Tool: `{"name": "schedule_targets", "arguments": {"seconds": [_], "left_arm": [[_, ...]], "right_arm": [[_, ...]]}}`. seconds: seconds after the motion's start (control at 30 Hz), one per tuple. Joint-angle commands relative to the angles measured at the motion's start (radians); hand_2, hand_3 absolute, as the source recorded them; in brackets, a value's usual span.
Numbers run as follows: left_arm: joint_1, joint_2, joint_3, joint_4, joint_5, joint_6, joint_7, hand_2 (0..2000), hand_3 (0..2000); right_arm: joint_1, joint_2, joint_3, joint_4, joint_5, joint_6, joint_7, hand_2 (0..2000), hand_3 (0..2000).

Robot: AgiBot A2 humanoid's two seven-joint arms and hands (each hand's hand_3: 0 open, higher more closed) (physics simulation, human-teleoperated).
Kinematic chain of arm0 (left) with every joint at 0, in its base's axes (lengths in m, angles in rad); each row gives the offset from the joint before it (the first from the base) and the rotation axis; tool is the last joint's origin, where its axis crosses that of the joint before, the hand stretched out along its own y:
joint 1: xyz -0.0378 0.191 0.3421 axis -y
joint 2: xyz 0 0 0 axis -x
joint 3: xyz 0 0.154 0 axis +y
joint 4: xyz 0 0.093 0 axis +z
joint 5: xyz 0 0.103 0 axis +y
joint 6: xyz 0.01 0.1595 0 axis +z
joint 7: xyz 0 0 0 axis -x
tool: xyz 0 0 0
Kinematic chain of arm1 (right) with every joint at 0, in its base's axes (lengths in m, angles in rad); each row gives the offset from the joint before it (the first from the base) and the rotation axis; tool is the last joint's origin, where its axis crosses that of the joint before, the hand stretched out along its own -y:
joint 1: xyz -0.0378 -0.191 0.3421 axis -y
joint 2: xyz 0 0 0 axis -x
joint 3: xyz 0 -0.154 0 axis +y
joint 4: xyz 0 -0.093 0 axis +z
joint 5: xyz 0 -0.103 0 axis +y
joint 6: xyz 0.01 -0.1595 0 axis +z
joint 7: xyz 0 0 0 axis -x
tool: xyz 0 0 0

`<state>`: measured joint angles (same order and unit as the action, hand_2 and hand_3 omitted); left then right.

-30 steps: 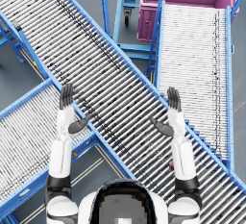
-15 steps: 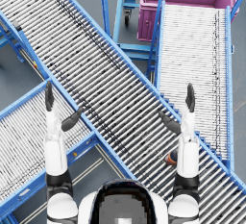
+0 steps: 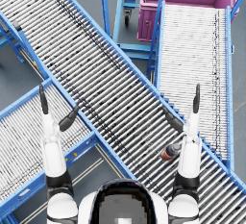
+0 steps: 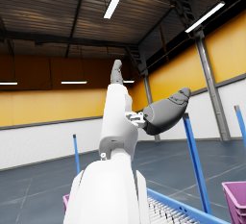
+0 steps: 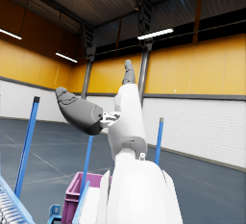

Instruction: Pick up the oil and place it on the left assembly line, put the cola on the right, and keep Sprite still

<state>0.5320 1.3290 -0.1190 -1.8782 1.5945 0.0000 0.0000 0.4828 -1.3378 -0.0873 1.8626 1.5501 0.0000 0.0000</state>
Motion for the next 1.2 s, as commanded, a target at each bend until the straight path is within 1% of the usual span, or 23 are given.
{"name": "schedule_targets", "arguments": {"seconds": [0.03, 0.07, 0.33, 0.37, 0.57, 0.6, 0.63, 0.7, 0.73, 0.8, 0.83, 0.87, 0.9, 0.93, 0.97, 1.0, 1.1, 1.2], "left_arm": [[0.006, 0.000, 0.001, -0.007, 0.000, 0.000, 0.000, 0, 0], [-0.004, 0.002, 0.000, -0.003, 0.001, 0.000, 0.000, 0, 0], [-0.005, 0.005, 0.007, -0.004, 0.001, 0.000, 0.000, 0, 0], [-0.016, 0.007, 0.005, -0.004, 0.001, 0.000, 0.000, 0, 0], [-0.005, 0.009, 0.018, -0.003, 0.001, 0.000, 0.000, 0, 0], [-0.018, 0.011, 0.013, -0.002, 0.001, 0.000, 0.000, 0, 0], [-0.006, 0.010, 0.019, 0.002, 0.001, 0.000, 0.000, 0, 0], [-0.019, 0.012, 0.019, 0.002, 0.001, 0.000, 0.000, 0, 0], [-0.006, 0.011, 0.026, 0.000, 0.001, 0.000, 0.000, 0, 0], [-0.019, 0.014, 0.023, 0.002, 0.001, 0.000, 0.000, 0, 0], [-0.005, 0.012, 0.020, -0.004, 0.001, 0.000, 0.000, 0, 0], [-0.005, 0.013, 0.016, -0.003, 0.001, 0.000, 0.000, 0, 0], [-0.008, 0.014, 0.019, -0.004, 0.001, 0.000, 0.000, 0, 0], [-0.019, 0.015, 0.021, -0.001, 0.001, 0.000, 0.000, 0, 0], [-0.005, 0.014, 0.019, -0.004, 0.001, 0.000, 0.000, 0, 0], [-0.019, 0.016, 0.020, -0.001, 0.001, 0.000, 0.000, 0, 0], [-0.005, 0.016, 0.018, -0.004, 0.001, 0.000, 0.000, 0, 0], [-0.019, 0.019, 0.020, -0.004, 0.001, 0.000, 0.000, 0, 0]], "right_arm": [[0.004, 0.000, 0.004, 0.006, 0.000, 0.000, 0.000, 0, 0], [0.007, -0.001, 0.000, 0.005, 0.001, 0.000, 0.000, 0, 0], [-0.010, -0.007, -0.004, -0.002, 0.001, 0.000, 0.000, 0, 0], [-0.009, -0.008, -0.007, -0.002, 0.001, 0.000, 0.000, 0, 0], [-0.014, -0.012, -0.011, 0.002, 0.001, 0.000, 0.000, 0, 0], [-0.021, -0.013, -0.002, -0.002, 0.001, 0.000, 0.000, 0, 0], [-0.025, -0.014, -0.005, -0.002, 0.001, 0.000, 0.000, 0, 0], [-0.014, -0.014, -0.013, -0.009, 0.001, 0.000, 0.000, 0, 0], [-0.028, -0.016, -0.007, -0.008, 0.001, 0.000, 0.000, 0, 0], [-0.017, -0.016, -0.004, -0.002, 0.001, 0.000, 0.000, 0, 0], [-0.029, -0.018, -0.007, -0.007, 0.001, 0.000, 0.000, 0, 0], [-0.014, -0.017, -0.005, -0.001, 0.001, 0.000, 0.000, 0, 0], [-0.028, -0.019, -0.005, -0.005, 0.001, 0.000, 0.000, 0, 0], [-0.017, -0.018, -0.009, -0.003, 0.001, 0.000, 0.000, 0, 0], [-0.014, -0.019, -0.006, -0.001, 0.001, 0.000, 0.000, 0, 0], [-0.017, -0.019, -0.010, -0.003, 0.001, 0.000, 0.000, 0, 0], [-0.017, -0.021, -0.007, -0.002, 0.001, 0.000, 0.000, 0, 0], [-0.029, -0.024, -0.007, -0.004, 0.001, 0.000, 0.000, 0, 0]]}}
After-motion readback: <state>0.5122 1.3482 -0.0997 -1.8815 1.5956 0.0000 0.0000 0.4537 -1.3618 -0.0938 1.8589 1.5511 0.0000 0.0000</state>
